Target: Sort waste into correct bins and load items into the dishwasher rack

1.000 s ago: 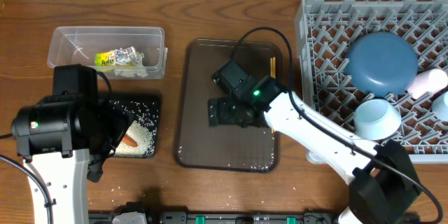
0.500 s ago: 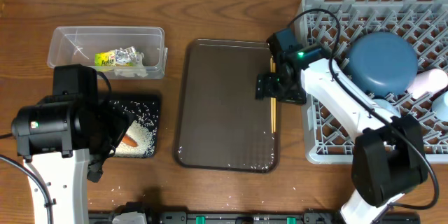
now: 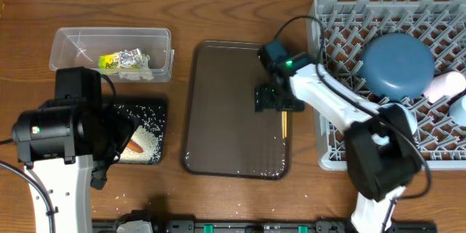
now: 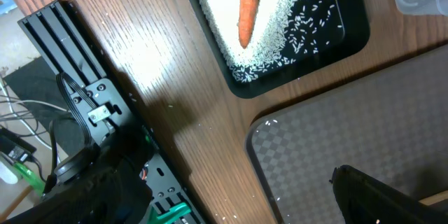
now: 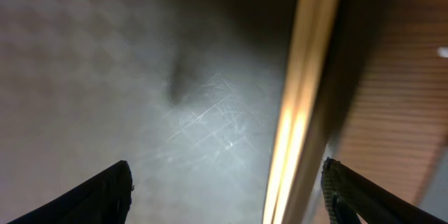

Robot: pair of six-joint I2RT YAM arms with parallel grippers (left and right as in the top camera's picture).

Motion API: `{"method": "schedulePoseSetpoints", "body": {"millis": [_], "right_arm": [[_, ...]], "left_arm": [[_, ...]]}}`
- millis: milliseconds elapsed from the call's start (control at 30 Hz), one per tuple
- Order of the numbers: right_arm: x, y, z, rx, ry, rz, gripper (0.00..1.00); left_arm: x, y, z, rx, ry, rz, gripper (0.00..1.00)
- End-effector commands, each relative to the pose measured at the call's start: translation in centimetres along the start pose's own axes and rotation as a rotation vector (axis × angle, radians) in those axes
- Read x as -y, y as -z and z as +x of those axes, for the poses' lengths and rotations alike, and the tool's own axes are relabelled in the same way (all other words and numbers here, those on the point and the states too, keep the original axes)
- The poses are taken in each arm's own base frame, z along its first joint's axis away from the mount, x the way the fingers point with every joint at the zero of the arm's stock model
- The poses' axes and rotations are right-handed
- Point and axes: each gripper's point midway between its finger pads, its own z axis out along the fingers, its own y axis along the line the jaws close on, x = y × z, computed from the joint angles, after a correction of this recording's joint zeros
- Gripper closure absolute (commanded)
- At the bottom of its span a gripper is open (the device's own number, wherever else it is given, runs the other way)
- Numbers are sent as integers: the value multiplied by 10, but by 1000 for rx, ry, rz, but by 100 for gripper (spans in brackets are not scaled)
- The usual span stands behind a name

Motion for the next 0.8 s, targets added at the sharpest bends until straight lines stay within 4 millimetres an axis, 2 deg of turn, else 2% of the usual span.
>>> {"method": "schedulePoseSetpoints", "body": {"millis": [0, 67, 400, 600, 767], "right_arm": [[-1, -18, -2, 9, -11, 64, 20], [-3, -24, -4, 16, -8, 75, 21], [-4, -24, -8, 42, -31, 81, 23], [-5, -24, -9, 51, -107, 77, 33], [-6, -24, -11, 56, -112, 71, 36]], "left_arm": [[-5, -1, 0, 3, -8, -23, 2], [-5, -1, 0, 3, -8, -23, 2], [-5, -1, 0, 3, -8, -23, 2], [-5, -1, 0, 3, -8, -23, 2], [-5, -1, 0, 3, -8, -23, 2]]}}
